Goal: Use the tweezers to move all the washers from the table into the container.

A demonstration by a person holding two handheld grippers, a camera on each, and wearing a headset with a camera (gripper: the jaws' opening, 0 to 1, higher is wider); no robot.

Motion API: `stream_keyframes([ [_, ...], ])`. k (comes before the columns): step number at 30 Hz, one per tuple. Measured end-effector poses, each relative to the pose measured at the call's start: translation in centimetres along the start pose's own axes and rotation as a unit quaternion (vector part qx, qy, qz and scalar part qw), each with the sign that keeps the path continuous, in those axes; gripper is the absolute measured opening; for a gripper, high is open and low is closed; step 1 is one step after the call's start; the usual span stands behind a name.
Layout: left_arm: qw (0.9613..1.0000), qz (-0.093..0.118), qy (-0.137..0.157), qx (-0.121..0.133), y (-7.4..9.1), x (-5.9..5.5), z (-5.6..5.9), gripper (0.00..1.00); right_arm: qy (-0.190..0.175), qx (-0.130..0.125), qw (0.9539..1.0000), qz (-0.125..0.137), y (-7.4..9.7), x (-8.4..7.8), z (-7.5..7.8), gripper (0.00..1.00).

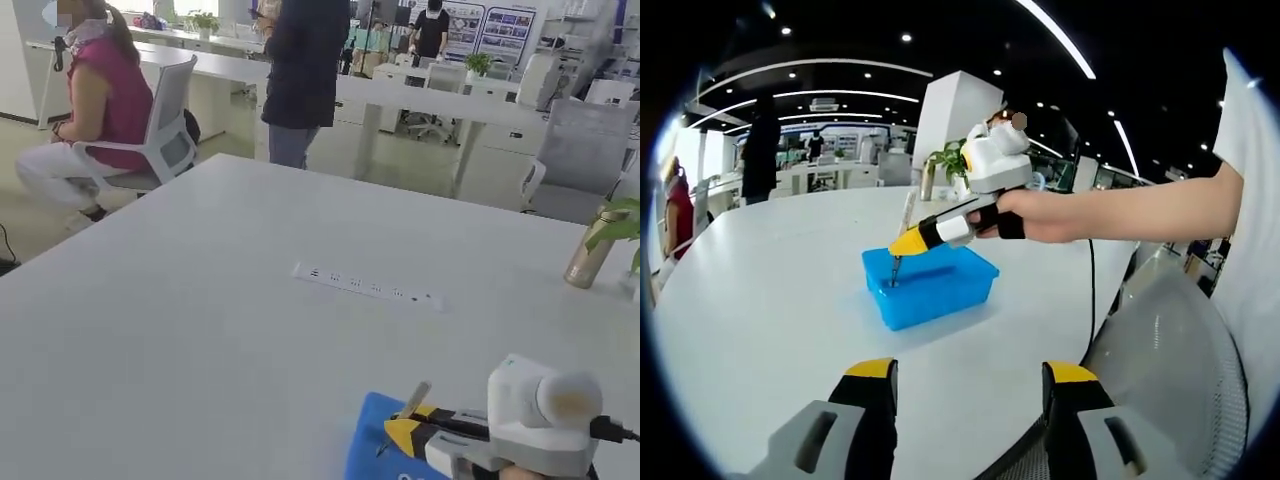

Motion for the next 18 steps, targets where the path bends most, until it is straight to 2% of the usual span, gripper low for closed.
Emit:
stream_keyframes([
  [3,1.0000,-0.003,-0.001,-0.002,0.0,0.0,0.0,0.57,0.010,0.008,0.9999,-0.008,-0.6,-0.2,-0.3,0.03],
  [7,0.9999,-0.009,-0.003,-0.006,-0.1,-0.1,0.1,0.57,0.016,0.012,0.9995,-0.024,-1.2,-1.1,0.5,0.03],
  [18,0.9999,-0.010,-0.002,-0.006,-0.1,-0.1,0.1,0.57,0.022,0.024,0.9992,-0.024,-1.2,-1.5,-0.2,0.03],
])
Point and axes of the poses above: the centre of the closed fingertips' face, and the gripper's own axes: y roughly backward along the fingers, z roughly to its right, x roughly out of its top, the point moved 9 cm from there along y, roughly backward along the fingers, and after that the axes turned 1 degree about x, right-handed, at the moved point
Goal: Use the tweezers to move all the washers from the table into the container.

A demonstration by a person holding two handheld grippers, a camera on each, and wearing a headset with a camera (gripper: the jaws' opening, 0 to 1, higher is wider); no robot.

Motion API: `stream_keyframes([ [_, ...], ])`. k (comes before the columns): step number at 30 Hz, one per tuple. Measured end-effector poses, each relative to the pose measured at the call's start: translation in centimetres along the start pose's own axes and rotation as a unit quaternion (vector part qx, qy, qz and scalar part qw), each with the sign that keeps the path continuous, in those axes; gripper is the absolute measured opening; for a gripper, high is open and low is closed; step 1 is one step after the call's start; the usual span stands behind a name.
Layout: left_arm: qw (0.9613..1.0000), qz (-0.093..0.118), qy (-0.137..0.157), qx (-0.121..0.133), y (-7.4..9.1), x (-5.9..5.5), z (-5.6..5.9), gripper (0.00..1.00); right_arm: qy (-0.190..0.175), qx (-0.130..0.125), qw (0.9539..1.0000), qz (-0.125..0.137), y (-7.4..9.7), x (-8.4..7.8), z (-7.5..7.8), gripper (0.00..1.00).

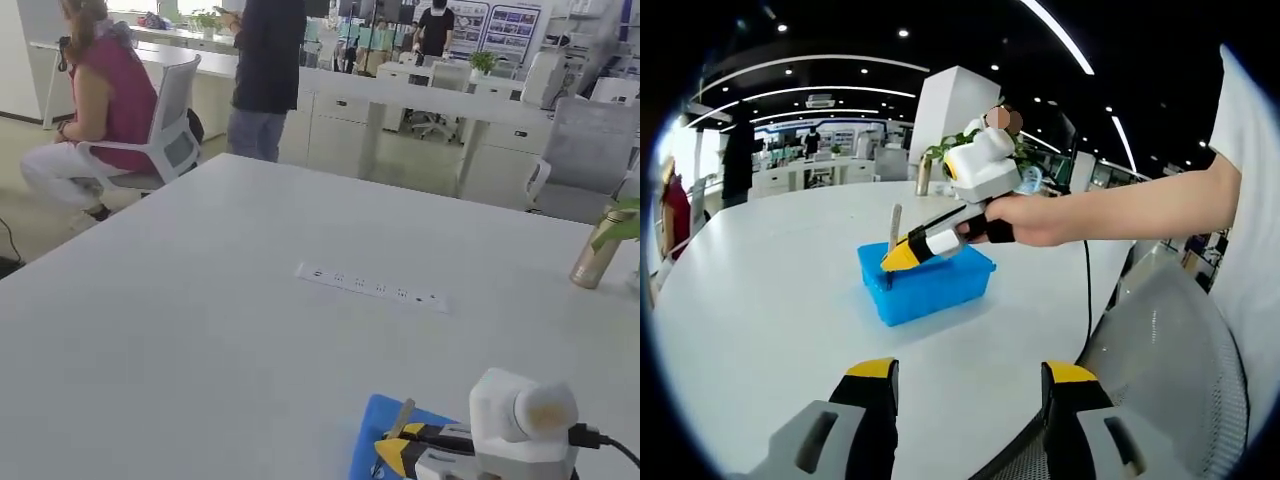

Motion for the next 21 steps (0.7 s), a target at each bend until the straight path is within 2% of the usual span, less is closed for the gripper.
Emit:
stream_keyframes([
  [2,1.0000,-0.001,0.001,0.001,0.0,0.0,0.0,0.57,0.002,0.004,1.0000,0.007,0.0,0.1,0.0,0.03],
  [9,1.0000,-0.002,-0.001,0.000,0.0,0.0,0.0,0.57,0.009,-0.006,0.9993,0.036,0.6,1.1,0.3,0.03],
  [14,1.0000,-0.001,0.000,0.000,0.0,0.0,0.0,0.57,0.012,-0.014,0.9983,0.055,1.6,1.8,0.4,0.03],
  [21,1.0000,-0.001,-0.001,-0.002,-0.1,0.0,0.0,0.56,0.014,-0.028,0.9947,0.098,3.7,3.3,0.2,0.03],
])
Point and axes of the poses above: the centre of the closed fingertips' face, and the gripper's own axes: y roughly backward along the fingers, z roughly to its right, x roughly out of its top, the point moved 9 cm from there along y, roughly backward along the fingers, and after that the axes turned 1 degree about x, right-handed, at the moved point
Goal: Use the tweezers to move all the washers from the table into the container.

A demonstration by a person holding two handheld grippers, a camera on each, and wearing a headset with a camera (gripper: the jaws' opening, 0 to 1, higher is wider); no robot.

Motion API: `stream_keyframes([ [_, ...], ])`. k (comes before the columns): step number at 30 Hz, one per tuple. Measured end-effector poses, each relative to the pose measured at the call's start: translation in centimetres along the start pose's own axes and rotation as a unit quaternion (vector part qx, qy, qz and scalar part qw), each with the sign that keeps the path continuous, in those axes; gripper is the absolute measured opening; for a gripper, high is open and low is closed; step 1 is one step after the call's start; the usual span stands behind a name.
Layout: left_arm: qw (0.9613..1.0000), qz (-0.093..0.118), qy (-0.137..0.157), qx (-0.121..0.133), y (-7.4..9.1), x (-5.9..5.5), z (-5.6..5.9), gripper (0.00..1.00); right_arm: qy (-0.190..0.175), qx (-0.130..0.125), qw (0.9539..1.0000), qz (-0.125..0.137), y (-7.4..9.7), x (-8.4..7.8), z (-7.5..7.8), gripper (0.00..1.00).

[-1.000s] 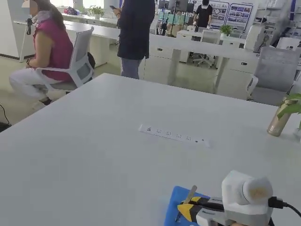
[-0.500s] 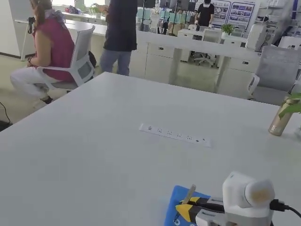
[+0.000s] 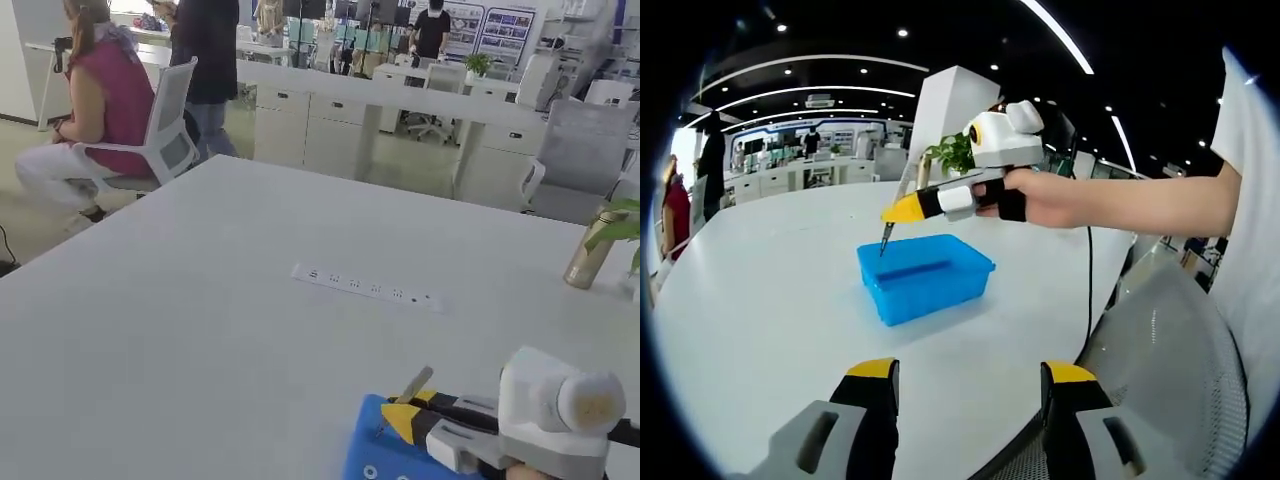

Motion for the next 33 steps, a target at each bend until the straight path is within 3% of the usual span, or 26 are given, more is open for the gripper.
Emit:
stream_keyframes([
  [6,1.0000,-0.001,0.001,-0.001,0.0,0.0,0.0,0.56,-0.005,-0.011,0.9992,0.039,2.2,1.7,-1.1,0.03],
  [16,0.9999,0.010,0.006,-0.004,0.1,0.2,0.1,0.56,-0.012,-0.017,0.9975,0.068,5.6,2.4,-3.3,0.03],
  [19,0.9999,0.009,0.004,-0.005,0.2,0.2,0.2,0.54,-0.013,-0.012,0.9976,0.067,6.3,2.1,-4.0,0.03],
  [23,0.9996,0.027,0.009,-0.005,0.5,0.5,0.1,0.48,-0.010,-0.002,0.9983,0.057,6.9,1.2,-4.9,0.03],
  [29,0.9985,0.049,0.023,-0.003,0.9,0.9,0.0,0.41,-0.012,0.045,0.9984,0.033,7.1,-1.1,-7.5,0.03],
  [31,0.9975,0.066,0.023,-0.010,1.0,1.3,0.2,0.42,-0.014,0.063,0.9977,0.021,7.0,-2.0,-8.4,0.03],
  [32,0.9954,0.083,0.037,-0.030,1.0,1.7,0.5,0.44,-0.013,0.073,0.9971,0.014,7.0,-2.3,-8.8,0.03],
  [33,0.9944,0.087,0.043,-0.042,1.1,1.9,0.6,0.46,-0.010,0.083,0.9965,0.009,7.1,-2.4,-9.1,0.03],
])
Point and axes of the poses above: the centre of the closed fingertips' face, and the gripper's own axes: y roughly backward along the fingers, z roughly to its right, x roughly out of its top, the point moved 9 cm from there along y, roughly backward along the fingers, and after that the axes turned 1 degree about x, right-handed, at the moved point
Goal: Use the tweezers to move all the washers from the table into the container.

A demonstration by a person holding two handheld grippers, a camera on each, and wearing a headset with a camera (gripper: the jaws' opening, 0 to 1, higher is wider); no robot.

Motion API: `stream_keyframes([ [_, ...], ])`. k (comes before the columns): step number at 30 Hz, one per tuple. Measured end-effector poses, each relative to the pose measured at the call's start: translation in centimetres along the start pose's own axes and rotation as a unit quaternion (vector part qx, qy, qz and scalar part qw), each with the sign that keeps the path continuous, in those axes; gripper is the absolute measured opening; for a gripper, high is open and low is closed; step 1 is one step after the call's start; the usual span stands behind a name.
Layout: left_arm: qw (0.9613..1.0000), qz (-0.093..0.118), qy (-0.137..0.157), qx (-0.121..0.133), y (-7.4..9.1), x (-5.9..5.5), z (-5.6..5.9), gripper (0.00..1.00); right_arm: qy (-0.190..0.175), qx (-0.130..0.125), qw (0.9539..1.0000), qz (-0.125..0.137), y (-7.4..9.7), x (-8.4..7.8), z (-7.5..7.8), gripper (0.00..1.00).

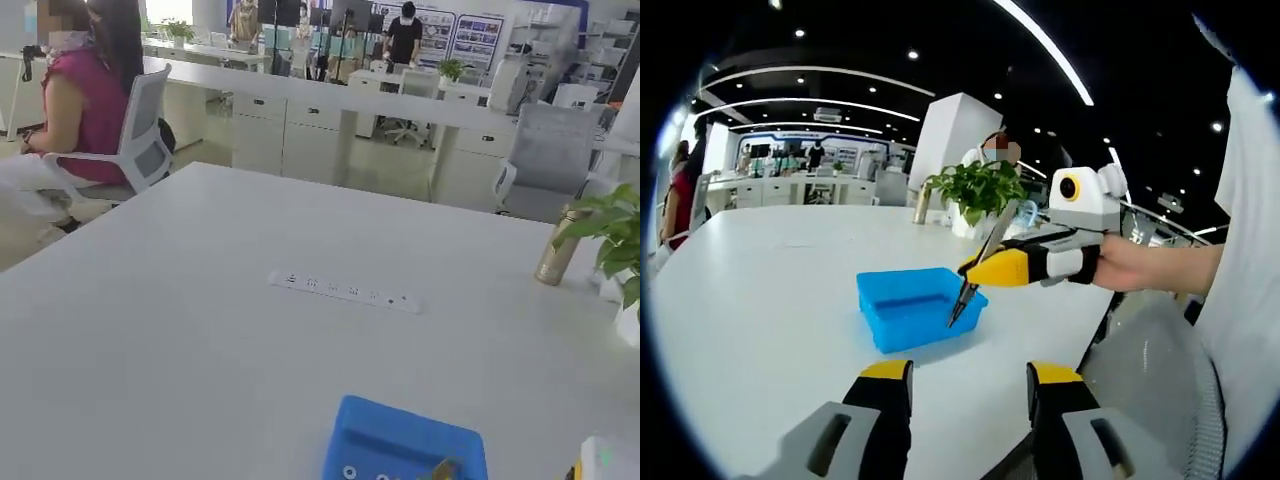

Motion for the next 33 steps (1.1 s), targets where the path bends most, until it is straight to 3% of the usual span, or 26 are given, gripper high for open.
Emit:
stream_keyframes([
  [1,0.9999,-0.003,0.001,-0.011,0.0,0.1,0.0,0.47,0.004,0.012,0.9999,-0.006,0.0,0.0,-0.3,0.03],
  [4,0.9997,-0.019,-0.008,-0.011,0.2,1.0,-1.0,0.36,0.043,0.050,0.9974,-0.030,0.1,0.6,-0.8,0.03],
  [8,0.9973,-0.006,-0.009,-0.073,0.0,4.3,-1.5,0.31,0.089,0.061,0.9924,-0.059,0.4,1.2,-0.8,0.03],
  [11,0.9946,-0.014,-0.041,-0.095,-0.3,6.2,-1.9,0.23,0.106,0.066,0.9893,-0.076,0.4,0.7,-0.5,0.03],
  [12,0.9926,-0.025,-0.053,-0.106,-0.5,6.7,-2.0,0.20,0.122,0.069,0.9855,-0.095,0.5,0.5,-0.4,0.03],
  [13,0.9914,-0.033,-0.063,-0.110,-0.6,6.9,-2.1,0.17,0.129,0.070,0.9838,-0.103,0.5,0.5,-0.4,0.03],
  [16,0.9830,-0.065,-0.099,-0.140,-1.3,7.4,-1.9,0.13,0.147,0.079,0.9787,-0.119,0.4,0.5,-0.3,0.03],
  [17,0.9832,-0.059,-0.097,-0.143,-1.5,7.6,-1.8,0.11,0.152,0.082,0.9772,-0.124,0.4,0.4,-0.4,0.03],
  [19,0.9793,-0.054,-0.090,-0.173,-1.7,8.0,-1.2,0.11,0.166,0.084,0.9728,-0.138,0.3,0.4,-0.4,0.03],
  [22,0.9768,-0.048,-0.084,-0.191,-2.0,8.7,-0.8,0.09,0.177,0.086,0.9687,-0.152,0.2,0.2,-0.3,0.03],
  [28,0.9674,-0.045,-0.110,-0.224,-2.7,9.7,0.3,0.09,0.190,0.093,0.9620,-0.172,0.0,0.1,-0.7,0.03],
  [30,0.9611,-0.061,-0.149,-0.225,-3.0,9.7,0.5,0.06,0.194,0.095,0.9605,-0.176,-0.1,-0.1,-0.6,0.03],
  [31,0.9552,-0.070,-0.166,-0.235,-3.3,9.5,0.7,0.04,0.194,0.096,0.9602,-0.176,-0.1,0.0,-0.6,0.03],
  [33,0.9506,-0.081,-0.173,-0.244,-3.7,9.2,0.8,0.01,0.196,0.098,0.9592,-0.179,-0.1,0.0,-0.8,0.03],
])
Point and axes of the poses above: the centre of the closed fingertips' face, and the gripper's own axes: y roughly backward along the fingers, z roughly to its right, x roughly out of its top, the point moved 9 cm from there along y, roughly backward along the fingers, and after that the axes turned 1 degree about x, right-handed, at the moved point
